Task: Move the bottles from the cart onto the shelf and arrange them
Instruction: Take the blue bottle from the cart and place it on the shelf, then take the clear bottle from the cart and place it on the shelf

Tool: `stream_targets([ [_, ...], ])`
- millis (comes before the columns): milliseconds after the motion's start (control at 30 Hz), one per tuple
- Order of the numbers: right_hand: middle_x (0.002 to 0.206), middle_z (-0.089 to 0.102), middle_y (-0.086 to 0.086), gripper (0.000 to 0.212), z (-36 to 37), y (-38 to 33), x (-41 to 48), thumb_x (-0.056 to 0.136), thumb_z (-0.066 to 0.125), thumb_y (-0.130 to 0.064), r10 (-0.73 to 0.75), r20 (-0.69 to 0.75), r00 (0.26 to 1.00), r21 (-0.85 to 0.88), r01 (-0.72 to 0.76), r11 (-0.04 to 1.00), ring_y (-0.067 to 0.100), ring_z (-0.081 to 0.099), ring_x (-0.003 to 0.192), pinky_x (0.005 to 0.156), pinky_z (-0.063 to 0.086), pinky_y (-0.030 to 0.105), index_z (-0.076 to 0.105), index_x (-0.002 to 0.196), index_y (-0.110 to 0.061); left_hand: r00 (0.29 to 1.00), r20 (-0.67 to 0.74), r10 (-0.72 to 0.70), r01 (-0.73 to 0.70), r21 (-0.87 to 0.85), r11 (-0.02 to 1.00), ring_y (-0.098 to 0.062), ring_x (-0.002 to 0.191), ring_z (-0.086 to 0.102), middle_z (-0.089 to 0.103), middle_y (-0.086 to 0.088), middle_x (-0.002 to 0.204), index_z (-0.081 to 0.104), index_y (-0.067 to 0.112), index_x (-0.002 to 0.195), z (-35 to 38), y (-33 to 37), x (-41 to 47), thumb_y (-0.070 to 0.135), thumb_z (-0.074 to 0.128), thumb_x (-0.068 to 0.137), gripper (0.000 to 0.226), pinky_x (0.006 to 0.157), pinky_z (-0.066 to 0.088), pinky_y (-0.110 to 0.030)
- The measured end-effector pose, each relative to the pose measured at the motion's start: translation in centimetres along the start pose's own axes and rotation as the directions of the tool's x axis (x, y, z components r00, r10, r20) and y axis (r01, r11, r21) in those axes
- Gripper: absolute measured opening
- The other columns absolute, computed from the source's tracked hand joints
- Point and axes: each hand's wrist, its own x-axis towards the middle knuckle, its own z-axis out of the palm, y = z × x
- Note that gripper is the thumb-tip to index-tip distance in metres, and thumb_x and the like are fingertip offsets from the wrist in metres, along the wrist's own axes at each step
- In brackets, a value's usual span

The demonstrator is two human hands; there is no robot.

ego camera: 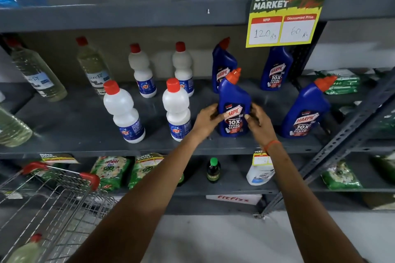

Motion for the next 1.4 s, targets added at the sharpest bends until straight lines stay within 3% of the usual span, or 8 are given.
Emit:
stream_targets([
  [333, 0.119, 0.053, 0.004, 0.044, 2.7, 1.8, -2.5, 0.088, 0.043, 0.012, -0.058, -0.289, 0.956, -0.039, 0.049, 0.998, -0.010, 0.054, 0.099, 0.092, 0.043, 0.008, 0.047, 0.131, 0.002, 0.999, 0.014, -0.046, 0.046, 0.010, 0.999, -0.035, 0.122, 0.055, 0.057, -0.024, 0.132, 0.046, -0.004, 0.131, -0.4, 0.1, -1.3, 0.009, 0.067, 0.086, 0.052, 0.104, 0.045, -0.046],
  [500, 0.117, 0.052, 0.016, 0.043, 9.0, -1.4, -7.6, 0.082, 0.036, 0.009, -0.199, -0.672, 0.714, -0.065, 0.210, 0.975, 0.004, 0.051, 0.107, 0.100, 0.043, 0.025, 0.050, 0.122, -0.001, 0.994, -0.060, 0.090, -0.093, -0.044, 0.995, -0.024, 0.125, 0.054, 0.058, -0.016, 0.134, 0.050, 0.000, 0.131, -5.4, 1.3, -7.8, 0.007, 0.065, 0.087, 0.047, 0.100, 0.043, -0.019],
  [633, 0.111, 0.054, 0.009, 0.033, 19.8, -5.7, -12.2, 0.084, 0.037, 0.002, -0.384, -0.468, 0.796, -0.037, 0.417, 0.908, 0.033, 0.054, 0.104, 0.091, 0.045, 0.043, 0.052, 0.112, -0.008, 0.958, -0.226, 0.178, -0.186, -0.014, 0.982, -0.012, 0.105, 0.065, 0.068, -0.001, 0.113, 0.062, 0.005, 0.116, -13.7, -0.6, -16.3, 0.009, 0.061, 0.090, 0.026, 0.089, 0.052, -0.019],
  [900, 0.106, 0.059, 0.003, 0.023, 46.7, -8.3, -21.2, 0.087, 0.045, 0.000, -0.299, 0.235, 0.925, 0.056, 0.294, 0.954, 0.017, 0.057, 0.101, 0.092, 0.048, 0.036, 0.058, 0.105, -0.006, 0.710, -0.704, -0.023, 0.183, 0.154, 0.971, -0.004, 0.093, 0.065, 0.067, 0.007, 0.102, 0.064, 0.008, 0.114, -33.9, -12.2, -31.5, 0.012, 0.058, 0.092, 0.022, 0.073, 0.048, -0.003],
  [1033, 0.107, 0.061, 0.008, 0.023, 57.2, -6.4, -25.5, 0.088, 0.047, -0.002, -0.188, 0.471, 0.862, 0.004, 0.211, 0.977, 0.017, 0.057, 0.097, 0.084, 0.051, 0.039, 0.059, 0.109, -0.001, 0.555, -0.822, -0.124, 0.331, 0.082, 0.940, -0.004, 0.087, 0.066, 0.071, -0.003, 0.098, 0.060, 0.006, 0.116, -40.9, -18.4, -38.3, 0.008, 0.060, 0.091, 0.026, 0.069, 0.046, -0.002],
  [1133, 0.111, 0.063, 0.019, 0.021, 63.5, -3.4, -28.1, 0.090, 0.051, -0.004, -0.004, 0.642, 0.766, -0.152, 0.132, 0.979, 0.031, 0.060, 0.100, 0.084, 0.047, 0.038, 0.058, 0.110, 0.000, 0.374, -0.885, -0.277, 0.444, -0.091, 0.891, -0.021, 0.088, 0.070, 0.071, -0.007, 0.092, 0.058, 0.006, 0.116, -44.1, -23.5, -42.5, 0.010, 0.061, 0.090, 0.027, 0.074, 0.054, -0.026],
  [1267, 0.114, 0.065, 0.021, 0.030, 69.0, 1.0, -30.7, 0.088, 0.054, -0.006, 0.296, 0.748, 0.595, -0.420, 0.078, 0.904, 0.035, 0.062, 0.104, 0.083, 0.046, 0.033, 0.057, 0.117, 0.000, 0.134, -0.877, -0.461, 0.668, -0.264, 0.696, -0.030, 0.105, 0.064, 0.070, -0.015, 0.109, 0.057, 0.002, 0.117, -46.4, -30.7, -47.2, 0.017, 0.069, 0.084, 0.038, 0.085, 0.046, -0.035],
  [1400, 0.119, 0.063, 0.021, 0.034, 71.4, 4.7, -32.6, 0.087, 0.055, -0.006, 0.492, 0.762, 0.420, -0.572, 0.081, 0.816, 0.035, 0.060, 0.109, 0.087, 0.048, 0.034, 0.053, 0.120, 0.001, 0.228, -0.787, -0.574, 0.849, -0.128, 0.513, -0.035, 0.113, 0.056, 0.062, -0.019, 0.121, 0.051, 0.002, 0.126, -47.6, -36.5, -49.9, 0.021, 0.080, 0.072, 0.064, 0.089, 0.041, -0.036],
])
